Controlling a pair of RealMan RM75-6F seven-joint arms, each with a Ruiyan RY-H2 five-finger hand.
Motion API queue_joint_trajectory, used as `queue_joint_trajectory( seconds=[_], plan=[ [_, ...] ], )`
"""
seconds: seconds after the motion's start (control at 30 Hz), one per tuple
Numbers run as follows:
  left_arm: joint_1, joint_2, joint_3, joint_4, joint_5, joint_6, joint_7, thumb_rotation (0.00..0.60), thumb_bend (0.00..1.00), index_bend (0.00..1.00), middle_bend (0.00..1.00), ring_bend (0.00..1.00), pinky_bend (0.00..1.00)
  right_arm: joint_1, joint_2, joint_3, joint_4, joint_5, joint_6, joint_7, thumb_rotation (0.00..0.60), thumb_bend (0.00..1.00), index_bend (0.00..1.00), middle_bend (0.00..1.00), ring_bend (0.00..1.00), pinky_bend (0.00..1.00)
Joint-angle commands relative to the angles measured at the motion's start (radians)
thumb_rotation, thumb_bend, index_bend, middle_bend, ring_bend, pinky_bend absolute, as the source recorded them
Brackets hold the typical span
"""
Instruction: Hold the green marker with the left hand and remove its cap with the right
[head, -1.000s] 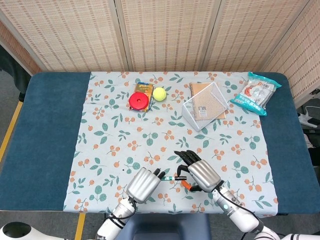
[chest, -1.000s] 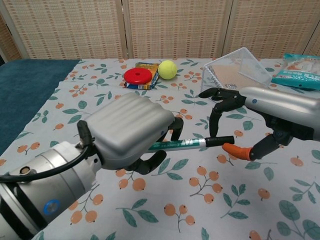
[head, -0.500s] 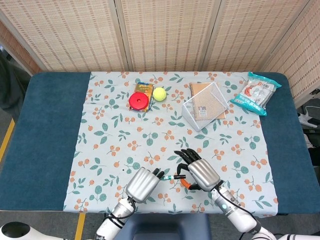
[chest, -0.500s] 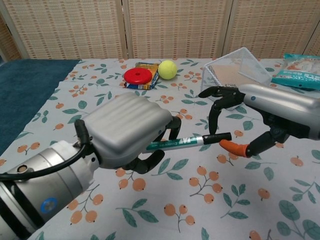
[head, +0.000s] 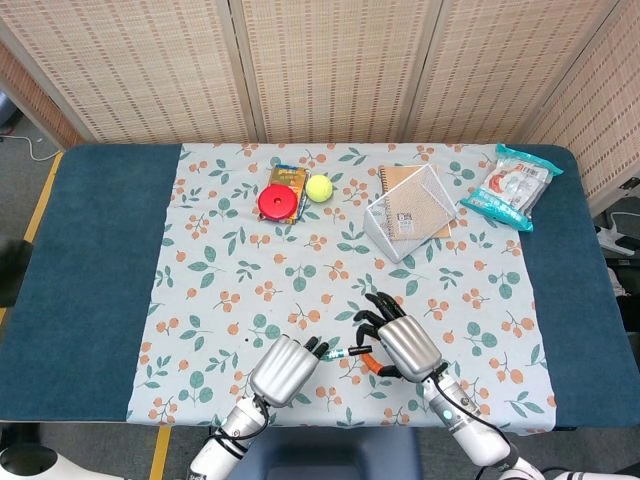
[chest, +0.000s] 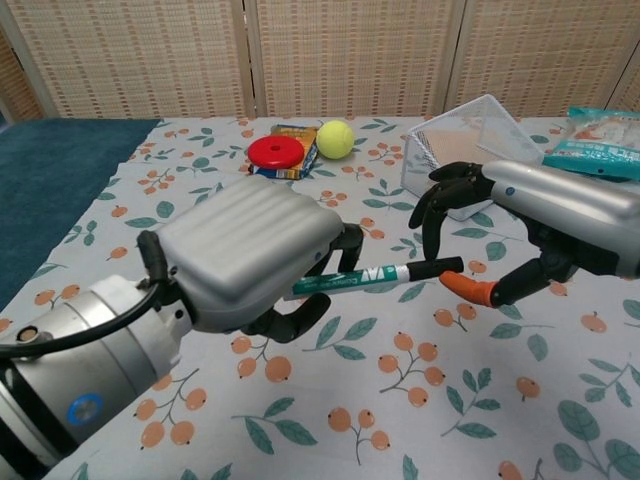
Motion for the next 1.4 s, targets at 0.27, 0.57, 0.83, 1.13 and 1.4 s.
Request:
queue_joint_trajectory(
  seconds=[0.27, 0.57, 0.83, 1.13, 1.4],
  plan=[
    [0.004, 0.001, 0.0, 0.006, -0.002, 0.0, -0.002, 0.6, 0.66, 0.87, 1.0, 0.92, 0.99, -0.015, -0.017, 0.011, 0.029, -0.024, 0.042, 0.028, 0.6, 0.41, 0.99, 0.27, 0.0, 0.0],
    [0.003, 0.0, -0.004, 0.018, 0.002, -0.002, -0.01, 0.6, 0.68, 0.87, 1.0, 0.92, 0.99, -0.018, -0.012, 0.002, 0.032, -0.02, 0.033, 0.024, 0.6, 0.41, 0.99, 0.27, 0.0, 0.0],
    [0.008, 0.041, -0.016, 0.089, 0.017, 0.0, -0.078, 0.6, 0.66, 0.87, 1.0, 0.92, 0.99, -0.038, 0.008, 0.008, 0.065, -0.009, 0.06, 0.026, 0.6, 0.41, 0.99, 0.27, 0.0, 0.0],
    [0.007, 0.038, -0.011, 0.311, 0.008, -0.083, -0.338, 0.6, 0.6, 0.8, 0.95, 0.91, 0.98, -0.047, -0.077, 0.029, 0.254, 0.086, 0.023, 0.084, 0.6, 0.41, 0.93, 0.27, 0.0, 0.0],
    [-0.007, 0.024, -0.003, 0.406, 0.017, -0.15, -0.463, 0.6, 0.54, 0.5, 0.62, 0.9, 0.97, -0.034, -0.137, 0.017, 0.376, 0.093, -0.031, 0.117, 0.6, 0.41, 0.53, 0.19, 0.0, 0.0]
  ],
)
